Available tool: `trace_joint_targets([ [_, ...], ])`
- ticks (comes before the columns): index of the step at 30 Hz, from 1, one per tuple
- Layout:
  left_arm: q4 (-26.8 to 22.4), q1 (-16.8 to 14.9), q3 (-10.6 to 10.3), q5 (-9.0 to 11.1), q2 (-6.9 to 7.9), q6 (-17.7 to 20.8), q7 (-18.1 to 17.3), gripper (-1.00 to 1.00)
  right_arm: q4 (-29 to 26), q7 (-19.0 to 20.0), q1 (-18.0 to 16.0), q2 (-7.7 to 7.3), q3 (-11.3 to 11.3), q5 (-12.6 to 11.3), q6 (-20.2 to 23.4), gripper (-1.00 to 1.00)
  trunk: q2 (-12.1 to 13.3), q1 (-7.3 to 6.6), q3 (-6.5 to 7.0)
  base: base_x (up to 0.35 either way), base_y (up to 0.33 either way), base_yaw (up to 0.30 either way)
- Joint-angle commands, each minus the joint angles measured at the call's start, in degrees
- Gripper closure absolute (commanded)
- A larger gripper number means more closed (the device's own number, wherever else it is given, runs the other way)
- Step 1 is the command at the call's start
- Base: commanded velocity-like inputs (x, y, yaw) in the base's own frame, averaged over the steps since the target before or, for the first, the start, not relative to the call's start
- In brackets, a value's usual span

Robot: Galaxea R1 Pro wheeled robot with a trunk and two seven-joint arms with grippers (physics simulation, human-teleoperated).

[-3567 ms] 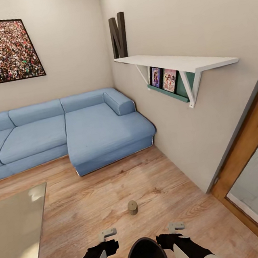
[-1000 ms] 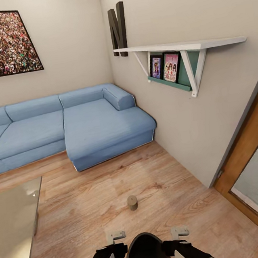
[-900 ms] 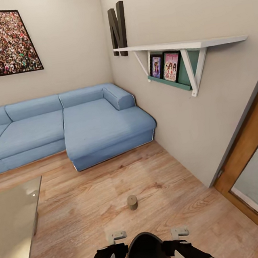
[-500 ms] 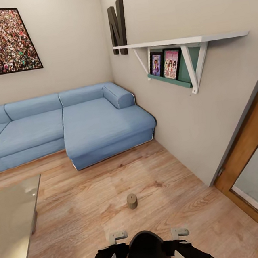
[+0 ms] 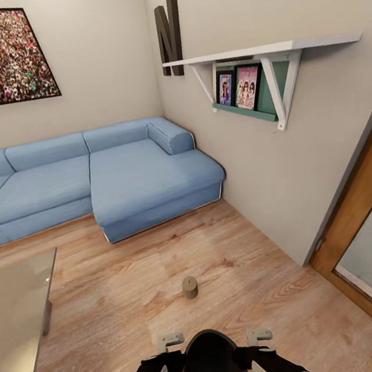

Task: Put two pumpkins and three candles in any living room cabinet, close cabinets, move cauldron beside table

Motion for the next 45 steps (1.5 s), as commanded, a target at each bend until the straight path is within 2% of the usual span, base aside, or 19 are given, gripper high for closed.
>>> trace_joint_targets([
  [1, -0.1, 0.0, -0.5, 0.6, 0.03, 0.3, 0.4, -1.0, -0.1, -0.3, 0.0, 0.0, 0.3, -0.6, 0.3, -1.0, -0.4, 0.22, -0.23, 0.0, 0.0, 0.0],
  [45, -0.1, 0.0, -0.6, 0.6, -0.14, 0.3, 0.4, -1.0, 0.0, -0.3, 0.0, 0.0, 0.3, -0.6, -0.6, -1.0, -18.1, 9.88, -8.13, 0.0, 0.0, 0.0],
])
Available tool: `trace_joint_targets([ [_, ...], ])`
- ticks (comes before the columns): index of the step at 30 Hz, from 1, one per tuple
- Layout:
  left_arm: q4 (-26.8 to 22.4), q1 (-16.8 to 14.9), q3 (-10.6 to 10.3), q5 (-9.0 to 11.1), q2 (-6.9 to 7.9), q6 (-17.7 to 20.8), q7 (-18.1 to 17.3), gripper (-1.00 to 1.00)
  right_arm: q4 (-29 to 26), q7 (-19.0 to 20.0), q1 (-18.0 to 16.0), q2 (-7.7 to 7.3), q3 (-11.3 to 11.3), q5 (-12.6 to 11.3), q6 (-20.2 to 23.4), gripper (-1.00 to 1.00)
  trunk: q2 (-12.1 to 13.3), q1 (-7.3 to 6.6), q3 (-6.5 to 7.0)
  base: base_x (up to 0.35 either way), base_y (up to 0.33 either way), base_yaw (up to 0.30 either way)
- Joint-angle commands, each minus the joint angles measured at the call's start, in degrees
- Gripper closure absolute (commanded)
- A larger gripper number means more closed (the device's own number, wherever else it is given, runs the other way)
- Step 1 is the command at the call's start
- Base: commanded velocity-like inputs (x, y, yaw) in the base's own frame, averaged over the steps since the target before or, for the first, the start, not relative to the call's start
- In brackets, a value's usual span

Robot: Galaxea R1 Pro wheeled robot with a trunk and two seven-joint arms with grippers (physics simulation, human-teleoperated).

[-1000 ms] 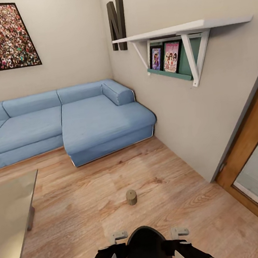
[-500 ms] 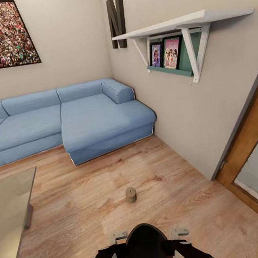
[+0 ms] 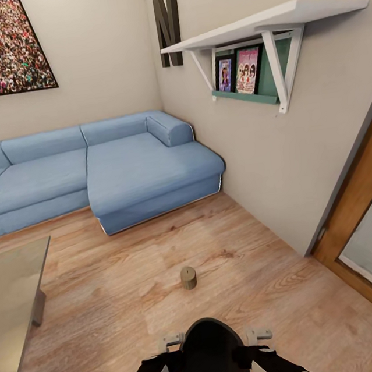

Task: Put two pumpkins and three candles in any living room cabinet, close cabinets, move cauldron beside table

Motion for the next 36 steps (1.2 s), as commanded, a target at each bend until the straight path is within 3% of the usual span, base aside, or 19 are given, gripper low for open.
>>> trace_joint_targets([
  [1, -0.1, 0.0, -0.5, 0.6, 0.03, 0.3, 0.4, -1.0, -0.1, -0.3, 0.0, 0.0, 0.3, -0.6, 0.3, -1.0, -0.4, 0.22, -0.23, 0.0, 0.0, 0.0],
  [36, -0.1, 0.0, -0.6, 0.6, 0.0, 0.3, 0.4, -1.0, -0.1, -0.3, 0.0, 0.0, 0.3, -0.6, 0.3, -1.0, -14.5, 7.9, -6.51, 0.0, 0.0, 0.0],
])
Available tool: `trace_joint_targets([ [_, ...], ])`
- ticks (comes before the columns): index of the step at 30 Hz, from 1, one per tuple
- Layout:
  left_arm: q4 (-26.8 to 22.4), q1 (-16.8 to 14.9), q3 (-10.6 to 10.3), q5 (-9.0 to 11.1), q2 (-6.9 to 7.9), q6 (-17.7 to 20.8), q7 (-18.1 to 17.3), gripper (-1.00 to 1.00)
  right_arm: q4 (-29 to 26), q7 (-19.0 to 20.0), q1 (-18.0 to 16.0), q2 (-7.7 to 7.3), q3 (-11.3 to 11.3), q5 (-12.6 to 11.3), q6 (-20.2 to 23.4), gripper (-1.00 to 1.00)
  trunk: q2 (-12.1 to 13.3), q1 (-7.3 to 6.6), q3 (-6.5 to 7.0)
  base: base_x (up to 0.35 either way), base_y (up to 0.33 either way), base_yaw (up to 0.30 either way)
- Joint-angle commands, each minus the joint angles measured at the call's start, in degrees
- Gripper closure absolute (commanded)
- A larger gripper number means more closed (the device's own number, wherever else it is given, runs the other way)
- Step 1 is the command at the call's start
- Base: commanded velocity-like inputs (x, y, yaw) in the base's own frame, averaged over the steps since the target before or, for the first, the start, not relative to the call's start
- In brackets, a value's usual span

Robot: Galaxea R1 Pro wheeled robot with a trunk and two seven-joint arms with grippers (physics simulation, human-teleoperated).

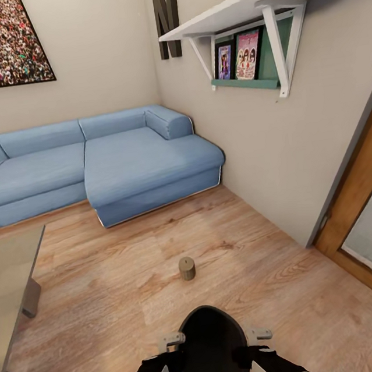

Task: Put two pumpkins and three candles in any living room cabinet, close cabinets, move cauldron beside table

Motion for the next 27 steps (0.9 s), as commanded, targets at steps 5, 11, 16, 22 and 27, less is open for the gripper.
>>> trace_joint_targets([
  [5, -0.1, 0.0, -0.5, 0.6, -0.02, 0.3, 0.4, -1.0, -0.1, -0.3, 0.0, 0.0, 0.3, -0.6, 0.3, -1.0, -0.4, 0.21, -0.23, 0.0, 0.0, 0.0],
  [11, -0.1, 0.0, -0.5, 0.6, -0.02, 0.3, 0.4, -1.0, -0.1, -0.3, 0.0, 0.0, 0.3, -0.6, 0.3, -1.0, -0.4, 0.21, -0.23, 0.0, 0.0, 0.0],
  [16, -0.1, 0.0, -0.5, 0.6, -0.02, 0.3, 0.4, -1.0, -0.1, -0.3, 0.0, 0.0, 0.3, -0.6, 0.3, -1.0, -0.4, 0.21, -0.23, 0.0, 0.0, 0.0],
  [22, -0.1, 0.0, -0.5, 0.6, -0.02, 0.3, 0.4, -1.0, -0.1, -0.3, 0.0, 0.0, 0.3, -0.6, 0.3, -1.0, -1.2, 0.65, -0.59, 0.0, 0.0, 0.0],
  [27, -0.1, 0.0, -0.5, 0.6, -0.02, 0.3, 0.4, -1.0, -0.1, -0.3, 0.0, 0.0, 0.3, -0.6, 0.3, -1.0, -1.6, 0.87, -0.77, 0.0, 0.0, 0.0],
])
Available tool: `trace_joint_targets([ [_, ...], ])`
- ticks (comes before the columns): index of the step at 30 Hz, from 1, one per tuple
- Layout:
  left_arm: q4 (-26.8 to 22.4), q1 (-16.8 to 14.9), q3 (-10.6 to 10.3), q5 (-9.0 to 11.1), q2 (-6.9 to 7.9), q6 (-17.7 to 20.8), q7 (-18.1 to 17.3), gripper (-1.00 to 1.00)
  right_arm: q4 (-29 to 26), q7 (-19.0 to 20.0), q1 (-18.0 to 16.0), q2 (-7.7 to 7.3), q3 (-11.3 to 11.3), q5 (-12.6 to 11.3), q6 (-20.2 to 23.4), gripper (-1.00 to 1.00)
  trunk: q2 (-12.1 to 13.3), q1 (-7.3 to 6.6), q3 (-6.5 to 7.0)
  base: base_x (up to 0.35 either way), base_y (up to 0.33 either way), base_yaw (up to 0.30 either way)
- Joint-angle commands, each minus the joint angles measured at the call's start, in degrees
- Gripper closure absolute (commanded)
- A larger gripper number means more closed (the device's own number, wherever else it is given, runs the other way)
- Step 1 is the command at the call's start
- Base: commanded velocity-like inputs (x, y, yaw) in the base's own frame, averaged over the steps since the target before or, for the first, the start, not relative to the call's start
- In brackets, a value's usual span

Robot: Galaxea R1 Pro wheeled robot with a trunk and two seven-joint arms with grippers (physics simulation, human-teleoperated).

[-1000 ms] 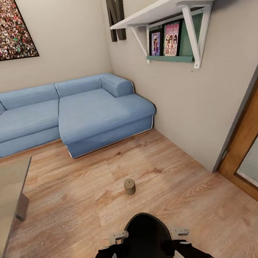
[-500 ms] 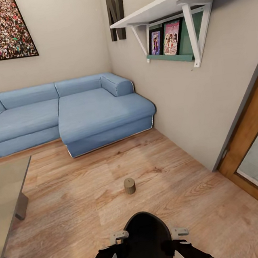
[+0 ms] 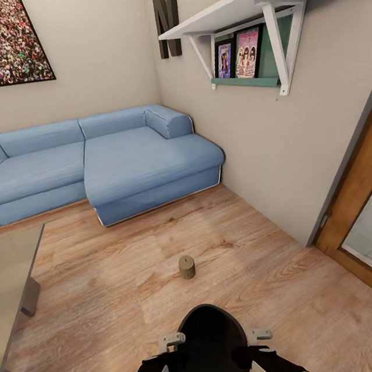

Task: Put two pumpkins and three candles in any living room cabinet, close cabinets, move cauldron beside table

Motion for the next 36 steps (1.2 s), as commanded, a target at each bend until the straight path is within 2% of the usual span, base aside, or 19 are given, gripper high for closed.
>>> trace_joint_targets([
  [1, -0.1, 0.0, -0.5, 0.6, 0.04, 0.3, 0.4, -1.0, -0.1, -0.3, 0.0, 0.0, 0.3, -0.6, 0.3, -1.0, 0.0, -0.01, -0.05, 0.0, 0.0, 0.0],
  [11, -0.1, 0.0, -0.5, 0.6, 0.04, 0.3, 0.4, -1.0, -0.1, -0.3, 0.0, 0.0, 0.3, -0.6, 0.3, -1.0, 0.0, -0.01, -0.05, 0.0, 0.0, 0.0],
  [12, -0.1, 0.0, -0.5, 0.6, 0.04, 0.3, 0.4, -1.0, -0.1, -0.3, 0.0, 0.0, 0.3, -0.6, 0.3, 1.0, 0.0, -0.01, -0.05, 0.0, 0.0, 0.0],
  [33, -0.1, 0.0, -0.5, 0.6, 0.04, 0.3, 0.4, -1.0, -0.1, -0.3, 0.0, 0.0, 0.3, -0.6, 0.3, 1.0, 0.0, -0.01, -0.05, 0.0, 0.0, 0.0],
  [34, -0.1, 0.0, -0.5, 0.6, 0.04, 0.3, 0.4, 1.0, -0.1, -0.3, 0.0, 0.0, 0.3, -0.6, 0.3, 1.0, 0.0, -0.01, -0.05, 0.0, 0.0, 0.0],
  [36, -0.1, 0.0, -0.5, 0.6, 0.04, 0.3, 0.4, 1.0, -0.1, -0.3, 0.0, 0.0, 0.3, -0.6, 0.3, 1.0, 0.0, -0.01, -0.05, 0.0, 0.0, 0.0],
])
